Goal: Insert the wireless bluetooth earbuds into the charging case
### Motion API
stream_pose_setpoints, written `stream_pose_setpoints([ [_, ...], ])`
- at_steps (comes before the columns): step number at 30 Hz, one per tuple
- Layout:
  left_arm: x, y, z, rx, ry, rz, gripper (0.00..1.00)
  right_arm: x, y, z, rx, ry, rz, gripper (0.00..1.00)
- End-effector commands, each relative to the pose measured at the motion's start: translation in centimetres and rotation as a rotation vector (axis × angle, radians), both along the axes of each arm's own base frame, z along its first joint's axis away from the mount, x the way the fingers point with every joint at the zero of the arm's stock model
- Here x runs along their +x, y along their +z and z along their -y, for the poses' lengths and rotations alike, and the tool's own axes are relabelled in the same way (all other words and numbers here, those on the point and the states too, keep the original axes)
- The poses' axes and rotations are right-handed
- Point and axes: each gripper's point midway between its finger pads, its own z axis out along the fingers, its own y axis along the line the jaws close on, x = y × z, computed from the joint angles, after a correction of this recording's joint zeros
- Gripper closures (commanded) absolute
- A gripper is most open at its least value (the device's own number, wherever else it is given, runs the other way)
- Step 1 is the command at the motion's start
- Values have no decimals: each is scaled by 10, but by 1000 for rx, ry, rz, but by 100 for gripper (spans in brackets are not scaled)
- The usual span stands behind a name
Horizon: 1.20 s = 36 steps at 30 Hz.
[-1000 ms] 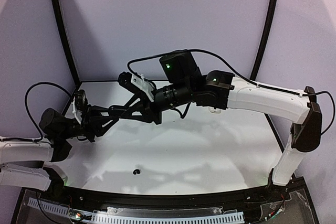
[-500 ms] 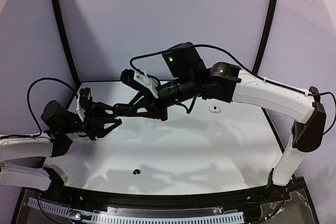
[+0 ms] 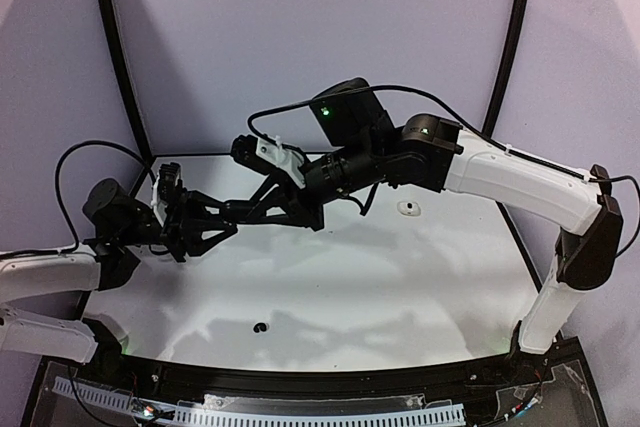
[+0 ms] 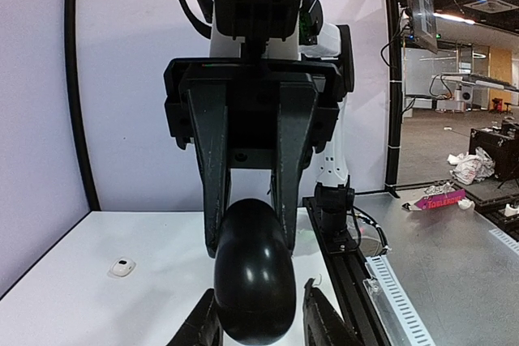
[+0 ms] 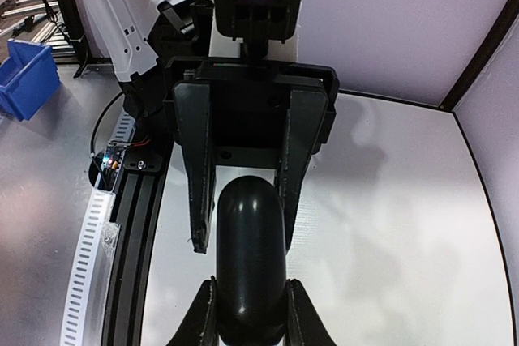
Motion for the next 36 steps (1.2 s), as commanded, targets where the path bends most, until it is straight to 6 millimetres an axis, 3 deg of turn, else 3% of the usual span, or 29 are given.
stream_pose_setpoints([
  [1,-1,1,2,12,-19,-3,67,1,11,-4,23,1,30,100],
  [9,-1,2,2,8,-20,-4,77,0,14,-7,32,9,37,100],
  [16,-2,4,1,4,-25,-8,69,0,13,-9,30,11,41,100],
  [30,-2,4,2,-1,-23,-2,76,-2,7,-11,18,20,33,100],
  [32,-2,4,2,0,-24,-9,74,-2,4,-11,5,21,34,100],
  [34,-2,4,2,0,-25,-18,64,0,2,-11,-4,12,37,100],
  [36,-3,4,2,-1,-29,-17,64,-1,3,-11,1,12,40,100],
])
